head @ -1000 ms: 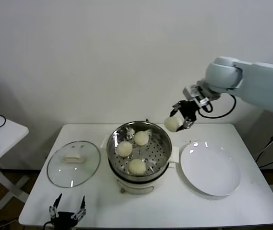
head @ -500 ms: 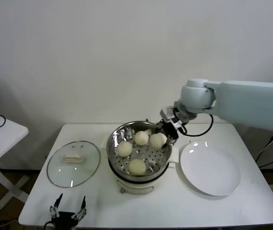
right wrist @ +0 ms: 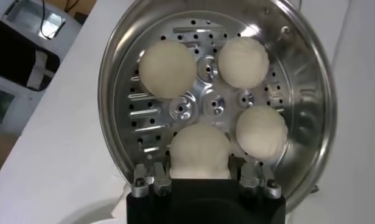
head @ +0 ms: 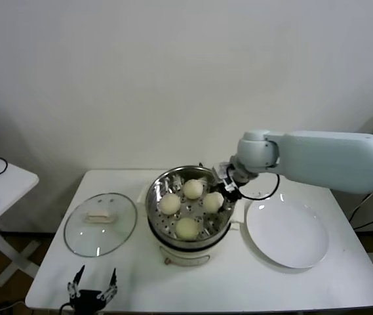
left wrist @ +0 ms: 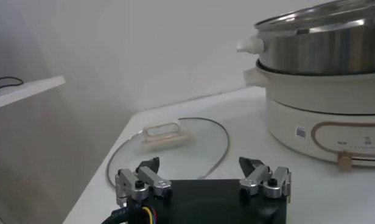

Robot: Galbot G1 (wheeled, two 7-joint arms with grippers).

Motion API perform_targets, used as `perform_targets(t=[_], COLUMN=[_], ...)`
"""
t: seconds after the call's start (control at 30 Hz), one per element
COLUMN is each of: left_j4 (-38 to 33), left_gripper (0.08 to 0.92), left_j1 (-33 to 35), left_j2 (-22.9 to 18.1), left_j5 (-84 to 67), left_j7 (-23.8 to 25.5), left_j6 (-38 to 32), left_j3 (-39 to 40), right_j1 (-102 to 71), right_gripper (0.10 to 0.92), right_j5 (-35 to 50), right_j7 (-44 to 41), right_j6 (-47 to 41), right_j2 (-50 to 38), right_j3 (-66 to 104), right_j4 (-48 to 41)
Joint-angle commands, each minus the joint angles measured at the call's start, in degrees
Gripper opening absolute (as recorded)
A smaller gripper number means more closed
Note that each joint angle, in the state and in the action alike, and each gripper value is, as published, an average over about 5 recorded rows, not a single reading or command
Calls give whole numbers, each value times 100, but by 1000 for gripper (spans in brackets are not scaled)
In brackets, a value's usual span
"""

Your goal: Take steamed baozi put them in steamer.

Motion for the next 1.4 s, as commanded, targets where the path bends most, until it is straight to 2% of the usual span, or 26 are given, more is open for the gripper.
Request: perform_targets(t=[0.03, 0.23, 0.4, 0.5, 0.63, 0.77, 0.93, 1.13, 1.27, 1.4], left_j4=[0, -4, -25, -55, -102, -119, -124, -173, -169, -195], left_gripper=[823, 823, 823, 823, 823, 823, 823, 823, 823, 823], left_j1=[-16, -13, 4, 24, 46, 48, 24, -23, -60, -89], left_j2=[3, -6, -3, 0, -5, -17, -23, -18, -31, -64], left_j5=[-15, -16, -16, -14, 2, 35, 43, -20, -76, -116], left_j7=[3, 2, 1, 2, 2, -2, -12, -12, -42, -47], left_j6=[10, 7, -1, -1, -1, -20, -29, -61, -160, -246], left_j3=[-11, -7, -27, -34, -28, -7, 17, 0, 18, 51], right_j1=[-503, -571, -447, -108, 513, 489, -1520, -4135, -6248, -9041], right_gripper=[628, 630, 727, 795, 820, 823, 823, 823, 823, 823], right_j5=[-227, -319, -201, 164, 704, 1261, 1233, 1002, 702, 427], right_j7=[147, 185, 147, 79, 174, 932, 2523, 3703, 4487, 4703], right_j6=[-110, -20, 71, 125, 194, 222, 172, 659, 1347, 1838], right_j2=[85, 63, -112, -326, -723, -1329, -2080, -2452, -2384, -1880], right_j3=[104, 229, 468, 507, 409, 825, 3217, 5789, 7586, 9972], right_j4=[-105, -145, -124, -41, 97, 284, 482, 716, 964, 1642])
